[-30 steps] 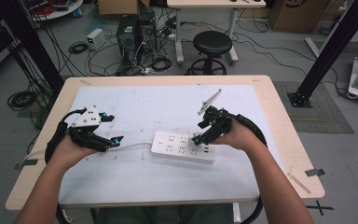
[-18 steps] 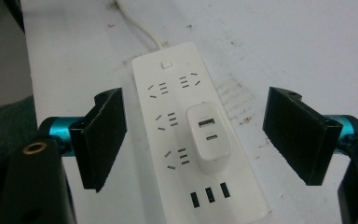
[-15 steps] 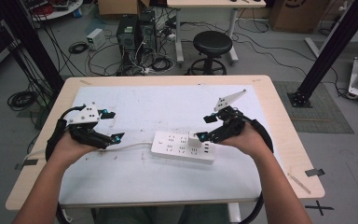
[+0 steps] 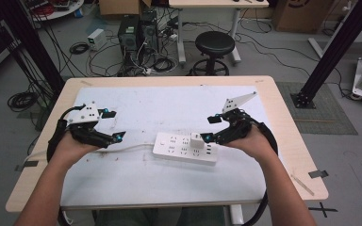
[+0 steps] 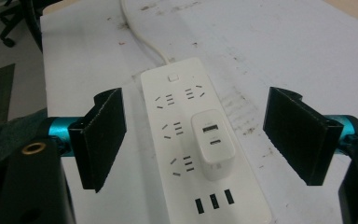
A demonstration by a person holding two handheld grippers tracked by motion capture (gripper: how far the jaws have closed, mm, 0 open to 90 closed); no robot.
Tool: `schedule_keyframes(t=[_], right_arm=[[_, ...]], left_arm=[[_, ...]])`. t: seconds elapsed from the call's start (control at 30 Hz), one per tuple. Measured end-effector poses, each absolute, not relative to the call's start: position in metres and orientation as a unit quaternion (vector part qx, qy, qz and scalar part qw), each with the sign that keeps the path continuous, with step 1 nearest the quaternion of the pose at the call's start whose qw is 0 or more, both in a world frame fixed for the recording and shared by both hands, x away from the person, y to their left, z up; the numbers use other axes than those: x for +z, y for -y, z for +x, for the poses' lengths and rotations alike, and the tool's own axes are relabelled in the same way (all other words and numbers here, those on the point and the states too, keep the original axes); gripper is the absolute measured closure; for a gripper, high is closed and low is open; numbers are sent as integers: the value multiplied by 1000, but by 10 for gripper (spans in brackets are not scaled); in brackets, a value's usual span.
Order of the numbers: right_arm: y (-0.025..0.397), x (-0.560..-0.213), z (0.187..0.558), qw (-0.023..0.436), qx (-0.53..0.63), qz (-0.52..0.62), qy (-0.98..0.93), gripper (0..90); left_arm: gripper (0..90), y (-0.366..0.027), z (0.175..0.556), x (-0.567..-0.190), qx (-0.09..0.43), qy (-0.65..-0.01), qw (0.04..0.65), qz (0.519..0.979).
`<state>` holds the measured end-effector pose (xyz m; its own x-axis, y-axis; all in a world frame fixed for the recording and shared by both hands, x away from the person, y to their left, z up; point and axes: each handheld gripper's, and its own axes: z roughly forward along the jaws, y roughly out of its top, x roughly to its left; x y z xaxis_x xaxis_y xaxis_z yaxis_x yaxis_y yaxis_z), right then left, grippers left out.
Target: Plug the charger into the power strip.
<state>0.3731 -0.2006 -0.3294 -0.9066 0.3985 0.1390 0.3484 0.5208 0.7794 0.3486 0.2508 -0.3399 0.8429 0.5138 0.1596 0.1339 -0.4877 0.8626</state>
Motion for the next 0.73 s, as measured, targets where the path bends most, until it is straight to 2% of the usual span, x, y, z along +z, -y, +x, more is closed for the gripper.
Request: schedule_keyframes(t=[0.73], right_arm=[[208, -332, 377, 35, 443, 227, -866, 220]], left_arm=[[199, -253, 347, -340, 203, -201, 470, 835]])
